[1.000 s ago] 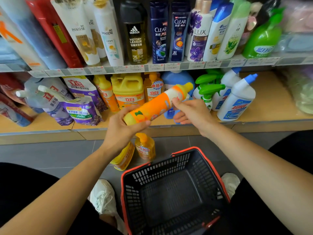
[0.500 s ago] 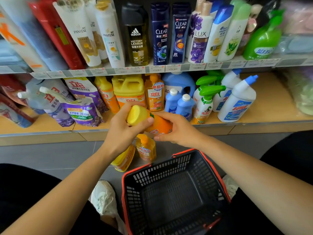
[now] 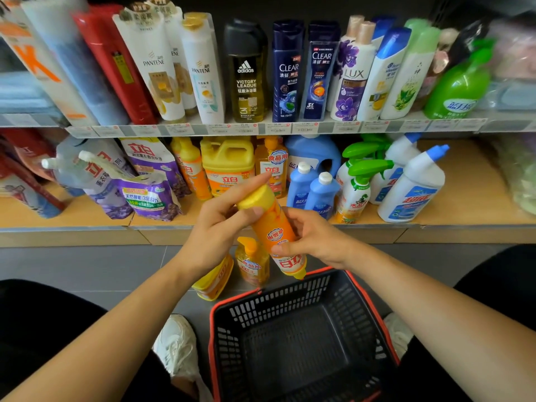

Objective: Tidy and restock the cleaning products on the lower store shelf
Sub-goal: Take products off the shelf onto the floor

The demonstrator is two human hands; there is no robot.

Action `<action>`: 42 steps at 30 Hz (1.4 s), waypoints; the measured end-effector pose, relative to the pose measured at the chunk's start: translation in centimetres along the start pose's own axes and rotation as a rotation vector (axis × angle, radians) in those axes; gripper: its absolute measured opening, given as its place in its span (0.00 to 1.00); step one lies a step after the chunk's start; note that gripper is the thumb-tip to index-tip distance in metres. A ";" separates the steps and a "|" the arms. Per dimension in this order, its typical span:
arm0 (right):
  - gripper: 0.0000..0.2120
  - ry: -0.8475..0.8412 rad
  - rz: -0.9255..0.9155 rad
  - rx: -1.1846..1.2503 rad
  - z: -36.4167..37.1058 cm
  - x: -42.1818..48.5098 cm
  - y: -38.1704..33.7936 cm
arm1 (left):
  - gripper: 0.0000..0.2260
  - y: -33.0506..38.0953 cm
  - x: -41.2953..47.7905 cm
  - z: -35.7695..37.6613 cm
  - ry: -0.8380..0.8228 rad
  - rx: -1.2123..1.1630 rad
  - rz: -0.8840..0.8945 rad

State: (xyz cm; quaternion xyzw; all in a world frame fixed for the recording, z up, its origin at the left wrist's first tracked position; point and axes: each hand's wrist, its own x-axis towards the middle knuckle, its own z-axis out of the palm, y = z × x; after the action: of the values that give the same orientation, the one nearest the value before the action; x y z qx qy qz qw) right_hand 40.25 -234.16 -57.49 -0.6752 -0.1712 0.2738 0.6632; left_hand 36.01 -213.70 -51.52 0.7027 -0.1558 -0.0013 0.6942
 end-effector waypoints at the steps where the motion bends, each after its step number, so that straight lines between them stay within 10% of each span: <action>1: 0.27 -0.005 -0.003 0.022 -0.1 0.0 0.0 | 0.20 0.0 -0.1 0.0 0.015 -0.020 0.021; 14: 0.31 0.158 -0.152 -0.144 0.8 0.3 -0.1 | 0.12 -0.4 -0.4 0.7 0.380 0.076 0.128; 33: 0.25 0.192 -0.121 -0.119 0.9 0.1 0.1 | 0.11 -1.2 0.7 -1.1 0.156 -0.162 -0.030; 42: 0.26 0.211 -0.029 0.052 0.7 0.5 0.1 | 0.10 -2.0 0.6 -1.8 0.447 0.001 -0.021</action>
State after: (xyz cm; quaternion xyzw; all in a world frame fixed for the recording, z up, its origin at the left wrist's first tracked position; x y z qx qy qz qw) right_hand 40.25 -233.30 -57.68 -0.6801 -0.1031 0.1958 0.6989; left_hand 37.40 -212.11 -53.31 0.6874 0.0092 0.1475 0.7110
